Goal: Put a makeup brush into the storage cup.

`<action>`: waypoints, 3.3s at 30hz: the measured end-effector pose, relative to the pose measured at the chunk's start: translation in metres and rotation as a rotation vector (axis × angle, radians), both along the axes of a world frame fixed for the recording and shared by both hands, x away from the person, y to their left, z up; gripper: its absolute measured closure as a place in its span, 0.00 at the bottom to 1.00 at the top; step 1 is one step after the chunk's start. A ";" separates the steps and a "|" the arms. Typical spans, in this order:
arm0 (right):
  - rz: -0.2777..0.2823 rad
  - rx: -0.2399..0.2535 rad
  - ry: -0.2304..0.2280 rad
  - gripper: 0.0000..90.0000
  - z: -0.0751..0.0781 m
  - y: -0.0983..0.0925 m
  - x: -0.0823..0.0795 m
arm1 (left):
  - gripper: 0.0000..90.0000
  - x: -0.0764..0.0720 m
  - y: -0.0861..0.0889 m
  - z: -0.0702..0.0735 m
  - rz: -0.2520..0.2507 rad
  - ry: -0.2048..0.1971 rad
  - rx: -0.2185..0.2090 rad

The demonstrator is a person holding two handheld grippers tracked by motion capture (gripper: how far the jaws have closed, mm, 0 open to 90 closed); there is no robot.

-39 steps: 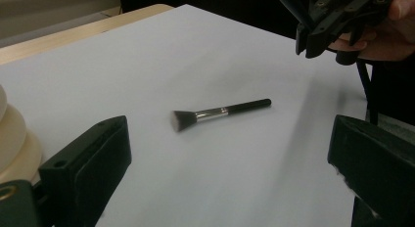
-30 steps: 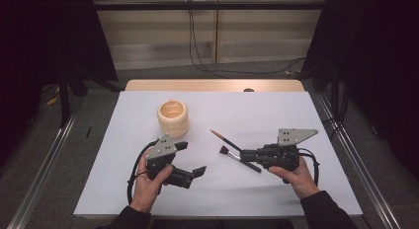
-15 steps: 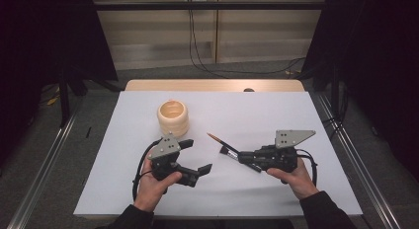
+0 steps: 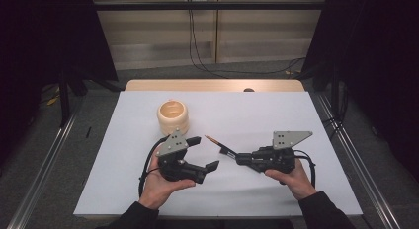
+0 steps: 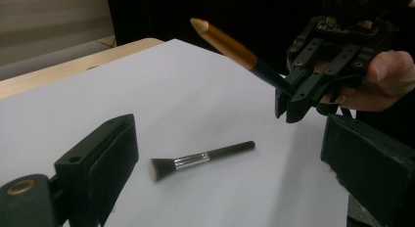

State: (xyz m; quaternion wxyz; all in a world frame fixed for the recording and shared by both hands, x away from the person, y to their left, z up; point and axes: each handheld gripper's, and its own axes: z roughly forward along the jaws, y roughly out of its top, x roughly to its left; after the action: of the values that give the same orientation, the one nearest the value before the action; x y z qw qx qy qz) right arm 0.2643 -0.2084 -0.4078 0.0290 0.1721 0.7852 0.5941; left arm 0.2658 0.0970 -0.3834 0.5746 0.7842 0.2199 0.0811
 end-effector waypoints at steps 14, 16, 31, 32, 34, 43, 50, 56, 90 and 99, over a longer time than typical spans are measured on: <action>-0.001 -0.005 -0.006 0.94 -0.001 0.003 -0.001 | 0.28 -0.001 -0.012 0.004 -0.008 0.002 -0.035; 0.000 -0.004 -0.008 0.94 -0.001 0.003 -0.001 | 0.32 0.000 -0.012 0.005 -0.005 0.012 -0.045; 0.000 -0.011 -0.008 0.94 -0.004 0.005 -0.001 | 0.61 0.004 -0.011 0.010 -0.017 0.066 -0.116; 0.004 -0.009 -0.005 0.94 -0.004 0.005 -0.001 | 0.63 0.005 -0.011 0.010 -0.025 0.077 -0.127; 0.007 -0.009 -0.003 0.94 -0.004 0.005 -0.001 | 0.67 0.005 -0.010 0.010 -0.028 0.085 -0.135; 0.020 -0.019 -0.012 0.94 -0.005 0.007 -0.002 | 0.80 0.007 -0.008 0.009 -0.058 0.120 -0.184; 0.035 -0.046 -0.014 0.94 -0.008 0.011 -0.003 | 0.87 0.007 -0.009 0.010 -0.088 0.133 -0.207; 0.041 -0.050 -0.017 0.94 -0.009 0.013 -0.003 | 0.90 0.007 -0.010 0.011 -0.099 0.151 -0.214; -0.017 -0.022 0.000 0.70 -0.009 0.009 -0.003 | 0.94 0.009 -0.010 0.014 -0.059 0.167 -0.169; -0.077 -0.025 -0.017 0.42 -0.007 0.007 -0.004 | 0.94 0.012 -0.005 0.011 -0.011 0.181 -0.144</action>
State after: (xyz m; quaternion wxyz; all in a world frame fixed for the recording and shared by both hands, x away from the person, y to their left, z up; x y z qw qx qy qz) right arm 0.2605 -0.2013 -0.4152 0.0607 0.1967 0.7851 0.5842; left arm 0.2779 0.0924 -0.3719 0.6077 0.7463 0.2716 -0.0092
